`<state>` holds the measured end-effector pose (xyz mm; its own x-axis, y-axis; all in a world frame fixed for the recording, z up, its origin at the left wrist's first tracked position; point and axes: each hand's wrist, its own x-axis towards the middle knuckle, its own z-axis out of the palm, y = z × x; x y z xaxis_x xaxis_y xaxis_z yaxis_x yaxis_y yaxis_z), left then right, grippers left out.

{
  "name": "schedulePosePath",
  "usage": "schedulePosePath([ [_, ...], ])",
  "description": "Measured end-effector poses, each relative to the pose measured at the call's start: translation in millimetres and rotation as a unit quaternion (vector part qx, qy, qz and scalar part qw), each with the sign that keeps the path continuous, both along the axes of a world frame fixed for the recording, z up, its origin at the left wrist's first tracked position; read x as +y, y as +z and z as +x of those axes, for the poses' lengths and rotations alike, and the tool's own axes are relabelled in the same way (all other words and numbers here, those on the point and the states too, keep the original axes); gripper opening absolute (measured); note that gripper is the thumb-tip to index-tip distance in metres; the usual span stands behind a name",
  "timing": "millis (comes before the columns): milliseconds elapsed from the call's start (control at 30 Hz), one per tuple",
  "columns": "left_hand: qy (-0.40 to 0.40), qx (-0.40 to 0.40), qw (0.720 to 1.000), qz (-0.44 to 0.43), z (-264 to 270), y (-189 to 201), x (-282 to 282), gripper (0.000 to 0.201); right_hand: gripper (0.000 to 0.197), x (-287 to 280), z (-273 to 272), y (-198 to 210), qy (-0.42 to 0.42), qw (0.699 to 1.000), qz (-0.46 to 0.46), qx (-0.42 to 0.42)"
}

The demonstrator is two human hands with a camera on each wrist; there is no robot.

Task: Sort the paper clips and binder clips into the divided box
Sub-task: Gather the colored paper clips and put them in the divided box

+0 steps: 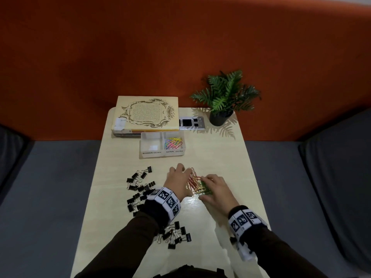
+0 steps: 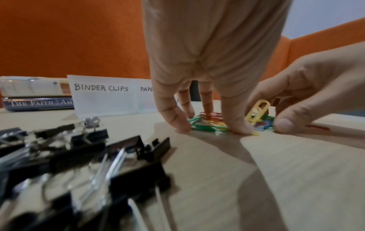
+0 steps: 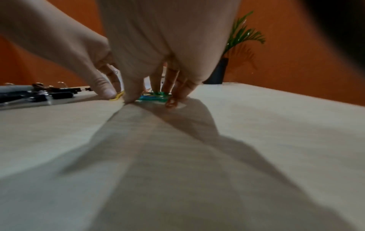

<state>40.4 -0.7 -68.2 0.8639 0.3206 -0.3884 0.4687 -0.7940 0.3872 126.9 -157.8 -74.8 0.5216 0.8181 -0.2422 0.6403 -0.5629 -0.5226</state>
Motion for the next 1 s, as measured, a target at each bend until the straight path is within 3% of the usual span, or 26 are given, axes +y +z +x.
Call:
schedulePosePath([
  [100,0.011,-0.023,1.000,0.006,-5.9,-1.5,-1.8,0.036,0.028,5.7,-13.2,-1.9,-0.027,0.998,0.057,-0.008],
  [200,0.031,-0.010,0.999,-0.003,-14.8,-0.9,-1.1,0.023,0.013,9.5,-19.3,1.2,-0.065,0.995,0.077,-0.003],
  [567,0.051,0.065,0.996,-0.021,-32.9,12.5,3.5,0.027,0.012,29.2,25.4,45.8,-0.103,0.995,0.000,-0.020],
  [800,0.081,0.019,0.996,-0.022,-46.3,13.3,-1.1,0.021,0.008,109.8,43.2,84.7,-0.113,0.989,0.089,-0.029],
  [1000,0.070,-0.014,0.997,-0.019,-50.1,13.6,-5.7,0.022,0.014,175.9,40.2,71.3,-0.085,0.996,0.024,-0.028],
])
